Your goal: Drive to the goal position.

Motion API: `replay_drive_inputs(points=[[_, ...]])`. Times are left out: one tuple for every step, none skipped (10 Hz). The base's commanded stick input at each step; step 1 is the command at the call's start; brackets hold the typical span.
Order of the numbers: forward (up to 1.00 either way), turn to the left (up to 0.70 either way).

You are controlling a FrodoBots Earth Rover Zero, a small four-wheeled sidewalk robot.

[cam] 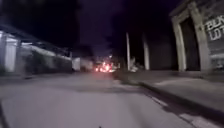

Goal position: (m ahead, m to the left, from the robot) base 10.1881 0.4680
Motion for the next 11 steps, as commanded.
replay_drive_inputs(points=[[0.7,0.0],[0.7,0.0],[0.7,0.0],[0.7,0.0],[0.7,0.0],[0.7,0.0],[0.7,0.0],[0.7,0.0],[0.7,0.0],[0.7,0.0],[0.7,0.0]])
